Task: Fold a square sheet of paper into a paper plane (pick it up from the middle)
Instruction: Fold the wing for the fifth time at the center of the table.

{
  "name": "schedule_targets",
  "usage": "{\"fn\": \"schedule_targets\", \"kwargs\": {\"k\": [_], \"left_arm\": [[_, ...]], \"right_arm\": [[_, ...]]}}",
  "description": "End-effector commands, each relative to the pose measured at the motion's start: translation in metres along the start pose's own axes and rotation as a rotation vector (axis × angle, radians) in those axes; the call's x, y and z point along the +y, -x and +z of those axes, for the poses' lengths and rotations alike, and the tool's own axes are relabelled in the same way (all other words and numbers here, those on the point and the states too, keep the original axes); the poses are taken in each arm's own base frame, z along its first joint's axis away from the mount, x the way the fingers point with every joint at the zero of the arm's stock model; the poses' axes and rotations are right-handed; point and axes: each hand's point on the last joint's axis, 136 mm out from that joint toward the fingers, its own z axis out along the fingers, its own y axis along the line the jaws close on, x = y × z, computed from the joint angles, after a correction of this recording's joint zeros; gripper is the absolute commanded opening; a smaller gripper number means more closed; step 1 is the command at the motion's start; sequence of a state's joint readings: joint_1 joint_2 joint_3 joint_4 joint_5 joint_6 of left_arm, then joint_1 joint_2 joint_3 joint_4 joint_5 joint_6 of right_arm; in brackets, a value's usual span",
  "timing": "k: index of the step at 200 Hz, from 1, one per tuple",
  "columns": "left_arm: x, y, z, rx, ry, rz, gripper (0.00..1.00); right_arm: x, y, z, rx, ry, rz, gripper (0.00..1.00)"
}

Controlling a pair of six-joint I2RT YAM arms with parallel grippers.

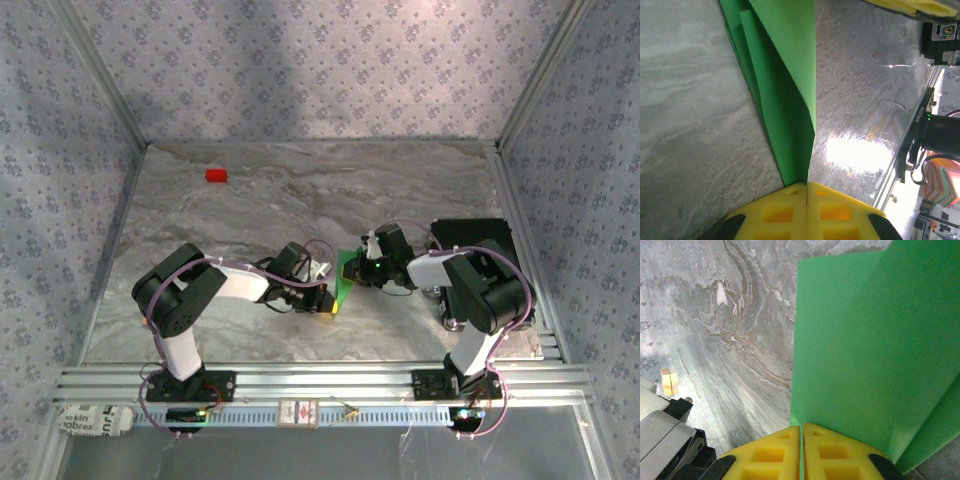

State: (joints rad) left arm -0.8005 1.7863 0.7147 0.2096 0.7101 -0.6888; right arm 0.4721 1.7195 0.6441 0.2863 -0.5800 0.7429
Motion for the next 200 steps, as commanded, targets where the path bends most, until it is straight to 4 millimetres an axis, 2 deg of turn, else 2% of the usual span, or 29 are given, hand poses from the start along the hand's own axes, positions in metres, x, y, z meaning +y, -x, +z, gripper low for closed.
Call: {"fn": "schedule_targets", "kwargs": {"k": [1,6,15,21,35,51,87,111,132,154,166,185,200], "left_arm": [[0.0318,-0.0519,0.0008,0.153,0.095,-0.125,0.0],[0.0317,-0.053,0.001,0.156,0.094,-0.124,0.0],[0.0319,-0.0534,0.0007,0.156,0.096,-0.126,0.1],[0.0322,-0.0544,0.0005,0.157,0.096,-0.127,0.12],[0.0316,-0.0549,0.0003,0.159,0.092,-0.126,0.11],[0.0315,-0.0561,0.0007,0.159,0.088,-0.127,0.0],[0.0308,-0.0577,0.0011,0.163,0.082,-0.131,0.0],[0.0301,-0.057,0.0002,0.158,0.08,-0.13,0.1],[0.0285,-0.0566,-0.0002,0.156,0.077,-0.126,0.0],[0.0292,-0.0572,-0.001,0.155,0.08,-0.127,0.0],[0.0295,-0.0575,-0.0011,0.154,0.083,-0.127,0.07],[0.0301,-0.058,-0.0014,0.155,0.084,-0.13,0.11],[0.0303,-0.0588,-0.0017,0.156,0.085,-0.13,0.06]], "right_arm": [[-0.0547,-0.027,0.0012,0.053,-0.206,0.091,0.11],[-0.055,-0.027,0.0012,0.053,-0.206,0.09,0.11],[-0.0544,-0.0264,0.0011,0.052,-0.205,0.091,0.12],[-0.0544,-0.0264,0.0011,0.052,-0.204,0.092,0.11],[-0.0545,-0.0265,0.0008,0.052,-0.205,0.094,0.11],[-0.0552,-0.0268,0.001,0.053,-0.206,0.094,0.11],[-0.0549,-0.0267,0.0016,0.052,-0.204,0.095,0.11],[-0.0549,-0.0261,0.0015,0.051,-0.205,0.098,0.12],[-0.0546,-0.0255,0.0015,0.05,-0.204,0.095,0.11],[-0.0545,-0.0254,0.0013,0.05,-0.205,0.096,0.11],[-0.0551,-0.026,0.0013,0.052,-0.206,0.097,0.11],[-0.0558,-0.027,0.001,0.053,-0.207,0.098,0.11],[-0.056,-0.027,0.0011,0.052,-0.208,0.097,0.11]]}}
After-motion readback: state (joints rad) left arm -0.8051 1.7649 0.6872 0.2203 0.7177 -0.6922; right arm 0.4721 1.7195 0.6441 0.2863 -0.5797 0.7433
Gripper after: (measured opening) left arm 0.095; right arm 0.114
